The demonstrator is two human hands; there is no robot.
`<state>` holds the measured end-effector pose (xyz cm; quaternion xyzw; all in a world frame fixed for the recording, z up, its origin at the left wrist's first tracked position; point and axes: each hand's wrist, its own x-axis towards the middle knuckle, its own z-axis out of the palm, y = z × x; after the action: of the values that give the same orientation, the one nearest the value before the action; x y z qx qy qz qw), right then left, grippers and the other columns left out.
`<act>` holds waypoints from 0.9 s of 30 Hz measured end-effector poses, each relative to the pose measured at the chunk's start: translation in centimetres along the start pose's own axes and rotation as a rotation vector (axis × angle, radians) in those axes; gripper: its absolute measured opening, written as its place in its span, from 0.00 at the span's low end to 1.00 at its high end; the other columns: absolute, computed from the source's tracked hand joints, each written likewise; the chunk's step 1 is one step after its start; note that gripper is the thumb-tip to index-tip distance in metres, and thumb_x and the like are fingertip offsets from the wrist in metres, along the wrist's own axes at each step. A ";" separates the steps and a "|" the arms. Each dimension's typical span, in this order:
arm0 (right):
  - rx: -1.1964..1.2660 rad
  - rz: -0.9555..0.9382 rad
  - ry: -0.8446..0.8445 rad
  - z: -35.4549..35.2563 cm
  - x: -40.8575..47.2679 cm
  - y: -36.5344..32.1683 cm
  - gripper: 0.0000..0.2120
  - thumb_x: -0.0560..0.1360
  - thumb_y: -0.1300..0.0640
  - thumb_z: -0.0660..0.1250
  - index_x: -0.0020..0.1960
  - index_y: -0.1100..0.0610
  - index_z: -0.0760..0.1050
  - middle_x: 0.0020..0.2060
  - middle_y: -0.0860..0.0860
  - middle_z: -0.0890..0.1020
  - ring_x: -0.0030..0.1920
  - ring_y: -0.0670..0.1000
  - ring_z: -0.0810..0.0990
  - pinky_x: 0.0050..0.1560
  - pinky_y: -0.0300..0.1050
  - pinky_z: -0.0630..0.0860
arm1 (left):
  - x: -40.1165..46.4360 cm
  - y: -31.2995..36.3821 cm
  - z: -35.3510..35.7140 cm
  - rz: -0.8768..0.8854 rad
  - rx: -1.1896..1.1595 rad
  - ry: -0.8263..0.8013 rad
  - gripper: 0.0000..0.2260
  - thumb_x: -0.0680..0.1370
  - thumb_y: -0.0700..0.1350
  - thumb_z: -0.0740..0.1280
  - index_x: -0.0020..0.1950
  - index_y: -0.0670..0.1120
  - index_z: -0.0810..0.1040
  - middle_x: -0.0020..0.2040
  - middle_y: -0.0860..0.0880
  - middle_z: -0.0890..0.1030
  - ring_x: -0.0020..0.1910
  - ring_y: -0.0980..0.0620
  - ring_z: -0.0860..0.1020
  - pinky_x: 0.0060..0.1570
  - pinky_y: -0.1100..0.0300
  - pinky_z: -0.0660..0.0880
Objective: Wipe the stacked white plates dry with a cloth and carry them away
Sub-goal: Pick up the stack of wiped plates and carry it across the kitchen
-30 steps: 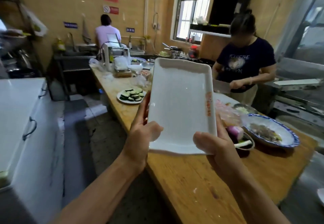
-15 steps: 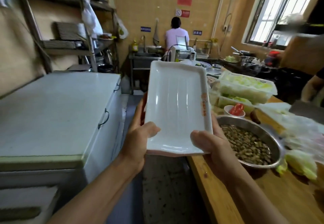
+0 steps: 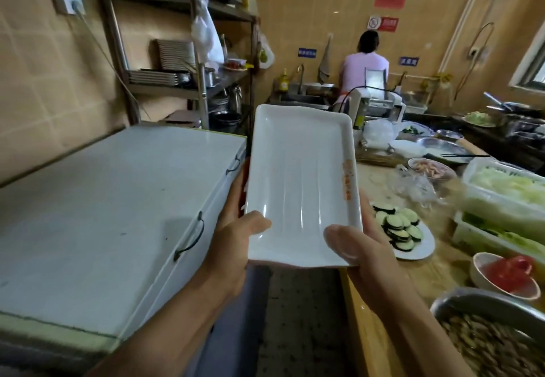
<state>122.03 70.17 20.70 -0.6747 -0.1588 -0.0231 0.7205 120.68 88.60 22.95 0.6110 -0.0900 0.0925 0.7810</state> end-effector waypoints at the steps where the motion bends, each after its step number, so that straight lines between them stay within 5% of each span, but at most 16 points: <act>1: 0.004 -0.001 0.000 -0.2 1.3 0.5 0.36 0.62 0.51 0.69 0.68 0.36 0.65 0.53 0.42 0.79 0.51 0.48 0.80 0.47 0.46 0.80 | 1.2 -0.5 -0.2 -0.006 0.002 0.009 0.36 0.63 0.39 0.62 0.70 0.60 0.67 0.57 0.56 0.80 0.53 0.54 0.80 0.43 0.59 0.80; 14: -0.050 0.031 0.066 -1.3 22.0 7.2 0.37 0.61 0.56 0.69 0.66 0.33 0.65 0.51 0.41 0.80 0.50 0.47 0.81 0.44 0.46 0.81 | 22.7 -7.0 -4.1 -0.036 -0.026 -0.015 0.35 0.63 0.39 0.61 0.69 0.60 0.67 0.57 0.57 0.81 0.53 0.53 0.80 0.46 0.55 0.81; 18: -0.043 0.000 0.071 -1.1 30.3 8.2 0.35 0.63 0.57 0.69 0.64 0.30 0.66 0.49 0.38 0.80 0.49 0.45 0.81 0.43 0.45 0.81 | 31.4 -7.8 -5.9 -0.053 -0.043 -0.034 0.32 0.71 0.33 0.61 0.70 0.61 0.67 0.58 0.55 0.81 0.54 0.51 0.80 0.43 0.53 0.80; 21: -0.025 -0.006 0.092 -1.4 35.5 9.4 0.34 0.64 0.59 0.69 0.60 0.27 0.68 0.48 0.37 0.80 0.49 0.44 0.81 0.42 0.41 0.80 | 36.9 -8.6 -6.7 -0.052 -0.040 -0.048 0.35 0.65 0.39 0.62 0.70 0.62 0.67 0.57 0.56 0.81 0.52 0.54 0.81 0.40 0.58 0.79; 27: 0.018 -0.031 0.054 -3.3 46.3 12.4 0.35 0.64 0.62 0.67 0.66 0.35 0.67 0.53 0.43 0.80 0.54 0.47 0.80 0.46 0.44 0.80 | 47.2 -11.8 -7.4 -0.045 -0.049 -0.043 0.35 0.63 0.39 0.62 0.68 0.63 0.68 0.57 0.55 0.81 0.54 0.51 0.80 0.45 0.52 0.79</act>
<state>169.63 76.43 20.65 -0.6647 -0.1499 -0.0510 0.7301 169.51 94.62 22.09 0.5955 -0.0953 0.0595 0.7955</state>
